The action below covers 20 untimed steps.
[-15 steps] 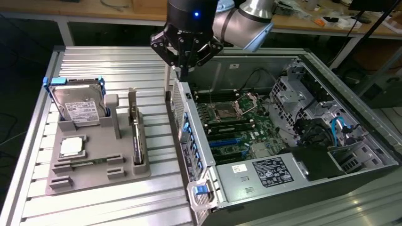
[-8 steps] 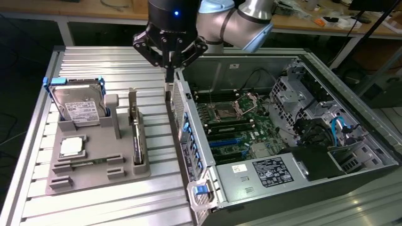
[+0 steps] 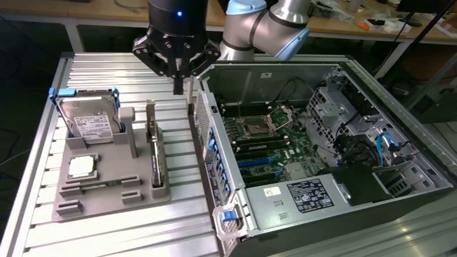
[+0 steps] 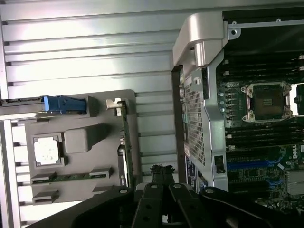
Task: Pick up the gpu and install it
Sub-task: 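Reach for the gpu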
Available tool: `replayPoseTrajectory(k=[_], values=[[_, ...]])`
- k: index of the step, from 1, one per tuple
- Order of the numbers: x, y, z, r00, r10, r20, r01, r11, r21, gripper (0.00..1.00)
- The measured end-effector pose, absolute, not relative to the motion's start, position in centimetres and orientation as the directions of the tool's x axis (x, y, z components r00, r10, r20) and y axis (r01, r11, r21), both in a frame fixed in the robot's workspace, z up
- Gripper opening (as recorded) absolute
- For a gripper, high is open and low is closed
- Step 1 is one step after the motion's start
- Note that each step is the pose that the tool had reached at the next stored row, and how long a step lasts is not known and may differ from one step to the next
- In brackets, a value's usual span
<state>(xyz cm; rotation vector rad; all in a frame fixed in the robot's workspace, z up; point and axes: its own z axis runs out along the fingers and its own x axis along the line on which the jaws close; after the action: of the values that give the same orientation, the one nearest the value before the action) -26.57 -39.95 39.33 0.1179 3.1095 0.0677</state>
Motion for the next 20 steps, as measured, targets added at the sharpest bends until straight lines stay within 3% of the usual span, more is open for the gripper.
replayPoseTrajectory(k=[20], values=[[-32.6, -40.0, 39.3, -0.997, 0.076, -0.028, 0.075, 0.996, 0.045, 0.1]])
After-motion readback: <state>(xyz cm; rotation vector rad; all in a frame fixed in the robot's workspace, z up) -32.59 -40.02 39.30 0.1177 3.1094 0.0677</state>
